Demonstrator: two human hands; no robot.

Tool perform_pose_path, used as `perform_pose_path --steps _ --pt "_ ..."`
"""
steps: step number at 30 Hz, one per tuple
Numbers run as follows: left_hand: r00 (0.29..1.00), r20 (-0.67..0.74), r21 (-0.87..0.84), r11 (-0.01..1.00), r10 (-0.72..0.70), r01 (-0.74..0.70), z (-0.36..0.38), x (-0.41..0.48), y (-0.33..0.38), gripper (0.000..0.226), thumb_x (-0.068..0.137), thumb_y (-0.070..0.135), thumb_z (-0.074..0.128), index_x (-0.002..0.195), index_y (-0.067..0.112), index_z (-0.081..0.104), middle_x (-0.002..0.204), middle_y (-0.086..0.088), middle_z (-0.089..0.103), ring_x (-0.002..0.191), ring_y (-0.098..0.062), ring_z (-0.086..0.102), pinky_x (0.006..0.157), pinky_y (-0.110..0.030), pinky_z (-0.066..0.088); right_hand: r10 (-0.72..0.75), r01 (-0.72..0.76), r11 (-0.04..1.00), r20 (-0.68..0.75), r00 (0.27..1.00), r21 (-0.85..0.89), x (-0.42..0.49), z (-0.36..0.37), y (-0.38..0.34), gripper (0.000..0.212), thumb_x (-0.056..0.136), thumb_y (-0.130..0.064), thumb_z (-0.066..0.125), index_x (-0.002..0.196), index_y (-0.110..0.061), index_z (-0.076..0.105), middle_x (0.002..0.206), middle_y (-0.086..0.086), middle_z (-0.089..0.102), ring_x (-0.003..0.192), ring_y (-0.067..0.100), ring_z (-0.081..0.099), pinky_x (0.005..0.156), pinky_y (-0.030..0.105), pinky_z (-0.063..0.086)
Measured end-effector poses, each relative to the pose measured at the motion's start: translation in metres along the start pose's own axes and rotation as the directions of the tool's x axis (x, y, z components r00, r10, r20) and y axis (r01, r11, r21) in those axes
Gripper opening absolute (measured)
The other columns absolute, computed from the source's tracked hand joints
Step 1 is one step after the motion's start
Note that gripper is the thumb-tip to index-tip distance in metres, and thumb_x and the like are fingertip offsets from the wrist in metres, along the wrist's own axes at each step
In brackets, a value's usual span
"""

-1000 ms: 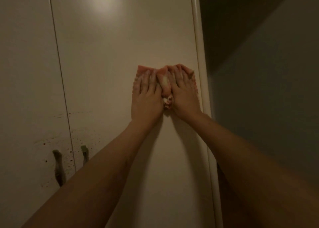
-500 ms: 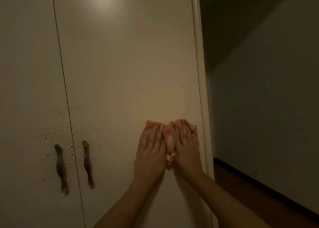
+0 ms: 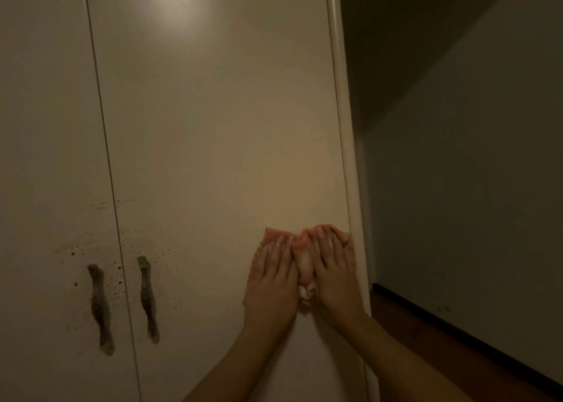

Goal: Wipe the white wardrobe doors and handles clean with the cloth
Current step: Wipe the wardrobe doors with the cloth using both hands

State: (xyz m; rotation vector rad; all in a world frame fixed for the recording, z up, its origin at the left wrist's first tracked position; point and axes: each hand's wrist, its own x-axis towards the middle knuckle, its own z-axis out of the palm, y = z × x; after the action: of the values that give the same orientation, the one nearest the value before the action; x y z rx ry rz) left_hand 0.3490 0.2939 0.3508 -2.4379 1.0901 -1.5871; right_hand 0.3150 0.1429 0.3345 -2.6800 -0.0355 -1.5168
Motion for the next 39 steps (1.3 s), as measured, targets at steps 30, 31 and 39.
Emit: perform_pose_path --steps 30,31,39 --pt "0.981 -0.191 0.167 0.986 0.009 0.024 -0.141 0.170 -0.190 0.068 0.088 0.039 0.025 0.146 0.006 0.038 0.152 -0.017 0.039 0.145 -0.034 0.027 0.120 -0.051 0.018 -0.071 0.067 0.997 -0.187 0.980 -0.030 0.252 -0.115 -0.098 0.077 0.091 -0.052 0.023 0.159 -0.023 0.001 0.167 0.008 -0.006 0.153 0.032 -0.006 0.121 0.048 0.001" --pt "0.982 -0.187 0.177 0.984 0.007 0.027 -0.146 0.164 -0.203 0.068 0.088 0.039 0.024 0.147 0.007 0.036 0.153 -0.017 0.037 0.146 -0.033 0.025 0.120 -0.050 0.016 -0.072 0.068 0.997 -0.184 0.980 -0.030 0.255 -0.113 -0.111 0.072 0.096 -0.048 0.025 0.159 -0.024 0.001 0.167 0.008 -0.007 0.153 0.032 -0.007 0.121 0.048 0.000" --pt "0.993 -0.113 0.252 0.966 -0.030 0.057 -0.176 0.090 -0.294 0.069 0.091 0.041 0.018 0.151 0.008 0.027 0.158 -0.016 0.026 0.149 -0.032 0.014 0.122 -0.045 0.007 -0.151 0.149 0.989 -0.138 0.979 -0.019 0.259 -0.090 -0.220 0.065 0.104 -0.040 0.032 0.159 -0.029 -0.001 0.167 0.005 -0.013 0.153 0.029 -0.013 0.121 0.047 -0.005"
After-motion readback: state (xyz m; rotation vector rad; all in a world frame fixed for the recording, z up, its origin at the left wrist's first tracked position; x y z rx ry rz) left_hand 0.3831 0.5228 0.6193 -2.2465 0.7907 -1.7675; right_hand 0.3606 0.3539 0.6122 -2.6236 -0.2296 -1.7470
